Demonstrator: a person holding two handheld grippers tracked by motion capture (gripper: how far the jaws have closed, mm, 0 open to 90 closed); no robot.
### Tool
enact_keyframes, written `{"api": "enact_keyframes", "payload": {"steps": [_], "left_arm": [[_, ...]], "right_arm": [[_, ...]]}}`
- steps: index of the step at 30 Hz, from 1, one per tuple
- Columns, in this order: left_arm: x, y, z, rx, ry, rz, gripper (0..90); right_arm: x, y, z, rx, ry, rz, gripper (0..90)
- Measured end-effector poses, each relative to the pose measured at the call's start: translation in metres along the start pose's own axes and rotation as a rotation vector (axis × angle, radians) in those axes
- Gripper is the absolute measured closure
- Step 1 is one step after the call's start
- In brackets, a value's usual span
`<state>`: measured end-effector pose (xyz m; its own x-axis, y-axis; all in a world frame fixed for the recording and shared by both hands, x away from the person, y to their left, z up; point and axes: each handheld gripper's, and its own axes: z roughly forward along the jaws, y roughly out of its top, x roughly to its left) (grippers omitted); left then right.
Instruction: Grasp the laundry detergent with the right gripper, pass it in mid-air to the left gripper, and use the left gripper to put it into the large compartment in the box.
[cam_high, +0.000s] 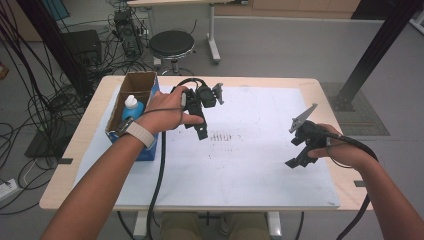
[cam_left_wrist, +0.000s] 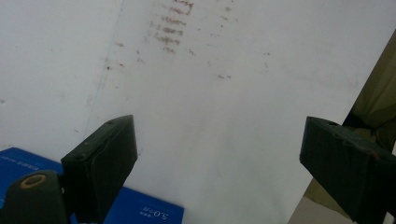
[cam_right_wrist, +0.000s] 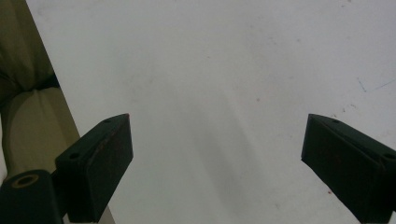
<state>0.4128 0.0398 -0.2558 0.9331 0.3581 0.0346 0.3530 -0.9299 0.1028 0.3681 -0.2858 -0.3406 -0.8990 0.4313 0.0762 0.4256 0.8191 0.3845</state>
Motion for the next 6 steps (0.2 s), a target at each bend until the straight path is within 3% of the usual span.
{"api": "enact_keyframes", "payload": {"steps": [6], "left_arm": [[0.0001, 0.0001, -0.0001, -0.003, 0.000, -0.006, 11.6]], "right_arm": [[0.0013, -0.0007, -0.0006, -0.004, -0.003, -0.003, 8.8]]}}
